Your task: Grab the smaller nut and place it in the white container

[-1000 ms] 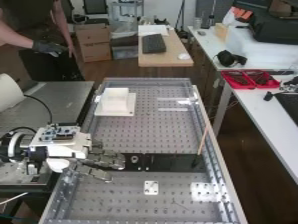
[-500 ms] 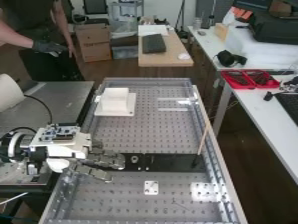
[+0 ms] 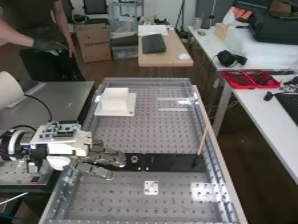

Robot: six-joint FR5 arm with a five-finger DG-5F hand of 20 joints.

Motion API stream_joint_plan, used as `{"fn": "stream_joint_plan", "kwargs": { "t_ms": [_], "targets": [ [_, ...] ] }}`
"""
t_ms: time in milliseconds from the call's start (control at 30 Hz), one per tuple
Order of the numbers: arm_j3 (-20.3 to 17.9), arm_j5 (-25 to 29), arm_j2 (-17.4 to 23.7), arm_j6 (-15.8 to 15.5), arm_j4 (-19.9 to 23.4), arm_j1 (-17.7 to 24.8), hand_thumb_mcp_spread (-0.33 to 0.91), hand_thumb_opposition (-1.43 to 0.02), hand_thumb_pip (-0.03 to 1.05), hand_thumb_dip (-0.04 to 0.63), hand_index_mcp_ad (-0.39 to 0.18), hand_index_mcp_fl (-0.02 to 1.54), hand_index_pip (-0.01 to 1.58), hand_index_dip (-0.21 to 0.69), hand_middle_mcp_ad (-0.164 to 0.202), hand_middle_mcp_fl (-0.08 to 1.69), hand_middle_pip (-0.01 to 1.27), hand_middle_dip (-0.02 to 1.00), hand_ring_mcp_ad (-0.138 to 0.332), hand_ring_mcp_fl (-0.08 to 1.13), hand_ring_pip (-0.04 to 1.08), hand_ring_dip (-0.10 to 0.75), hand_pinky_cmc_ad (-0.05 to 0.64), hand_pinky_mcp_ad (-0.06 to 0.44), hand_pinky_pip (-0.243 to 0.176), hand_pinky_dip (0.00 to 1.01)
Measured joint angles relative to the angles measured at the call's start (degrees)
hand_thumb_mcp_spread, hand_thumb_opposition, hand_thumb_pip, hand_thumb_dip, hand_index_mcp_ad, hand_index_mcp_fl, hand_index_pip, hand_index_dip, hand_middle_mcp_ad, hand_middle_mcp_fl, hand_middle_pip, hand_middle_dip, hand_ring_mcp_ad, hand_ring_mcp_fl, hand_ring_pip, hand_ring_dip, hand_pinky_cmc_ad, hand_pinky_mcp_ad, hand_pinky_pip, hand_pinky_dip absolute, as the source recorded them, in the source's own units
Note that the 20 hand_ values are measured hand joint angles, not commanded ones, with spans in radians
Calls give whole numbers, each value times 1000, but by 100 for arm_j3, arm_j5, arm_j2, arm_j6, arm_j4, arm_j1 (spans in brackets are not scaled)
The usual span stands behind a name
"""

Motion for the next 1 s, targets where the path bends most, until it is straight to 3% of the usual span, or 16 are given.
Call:
{"fn": "stream_joint_plan", "kwargs": {
  "t_ms": [467, 767, 1000],
  "targets": [
    [112, -25, 98, -61, -226, 38, 414, -867, 740, 223, -122, 211, 1543, 134, 35, 122, 117, 216, 101, 12, 87, 101, 302, 229, -44, 176],
    [250, -130, 490, -198, -741, 171, 414, -867, 740, 223, -122, 211, 1543, 134, 35, 131, 120, 216, 98, 12, 87, 101, 302, 229, -40, 176],
    [329, -222, 809, -328, -1169, 511, 414, -867, 740, 223, -122, 211, 1543, 134, 35, 131, 120, 220, 93, 12, 87, 101, 298, 230, -38, 176]
  ]
}}
